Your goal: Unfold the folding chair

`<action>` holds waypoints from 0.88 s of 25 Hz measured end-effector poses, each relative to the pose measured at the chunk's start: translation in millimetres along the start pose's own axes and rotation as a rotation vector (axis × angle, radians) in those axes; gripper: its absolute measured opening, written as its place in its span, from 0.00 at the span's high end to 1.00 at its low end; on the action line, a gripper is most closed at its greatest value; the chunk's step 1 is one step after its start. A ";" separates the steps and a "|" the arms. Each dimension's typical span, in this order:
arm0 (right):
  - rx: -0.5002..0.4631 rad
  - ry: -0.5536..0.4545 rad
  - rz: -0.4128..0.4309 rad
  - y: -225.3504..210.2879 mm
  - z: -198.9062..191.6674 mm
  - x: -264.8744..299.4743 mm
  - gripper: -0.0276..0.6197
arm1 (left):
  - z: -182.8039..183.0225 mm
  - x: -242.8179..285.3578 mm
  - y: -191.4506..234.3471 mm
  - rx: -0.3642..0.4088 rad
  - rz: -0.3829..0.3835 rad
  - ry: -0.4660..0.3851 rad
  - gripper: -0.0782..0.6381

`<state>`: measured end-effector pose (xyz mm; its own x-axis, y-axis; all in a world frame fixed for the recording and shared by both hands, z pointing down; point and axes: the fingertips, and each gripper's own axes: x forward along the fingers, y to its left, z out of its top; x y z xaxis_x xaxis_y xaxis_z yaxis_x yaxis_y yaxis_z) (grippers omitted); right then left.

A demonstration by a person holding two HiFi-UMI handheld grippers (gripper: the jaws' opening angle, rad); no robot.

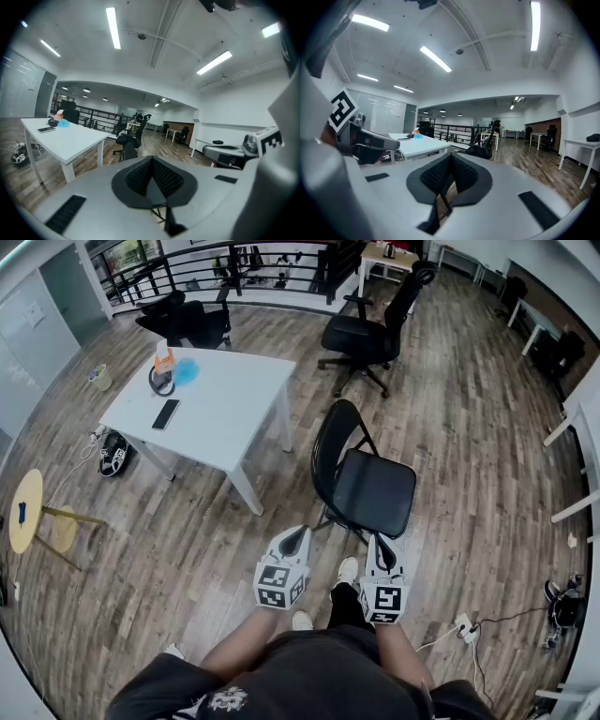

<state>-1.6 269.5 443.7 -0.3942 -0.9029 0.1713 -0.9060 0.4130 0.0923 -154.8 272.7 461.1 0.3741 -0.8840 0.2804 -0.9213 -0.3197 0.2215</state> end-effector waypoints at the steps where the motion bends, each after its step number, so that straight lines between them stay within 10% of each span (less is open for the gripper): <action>1: 0.003 0.002 0.000 -6.6 -2.5 11.1 0.94 | 1.8 12.5 3.8 0.000 -0.001 0.001 0.88; 22: 0.150 0.158 0.036 -195.3 -95.6 221.4 0.94 | 17.9 273.6 88.4 -0.015 0.167 0.212 0.88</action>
<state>102.8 0.3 557.4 -0.4085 -0.8530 0.3248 -0.9092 0.4118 -0.0619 -135.7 -3.5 540.7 0.2323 -0.8326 0.5029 -0.9710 -0.1686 0.1694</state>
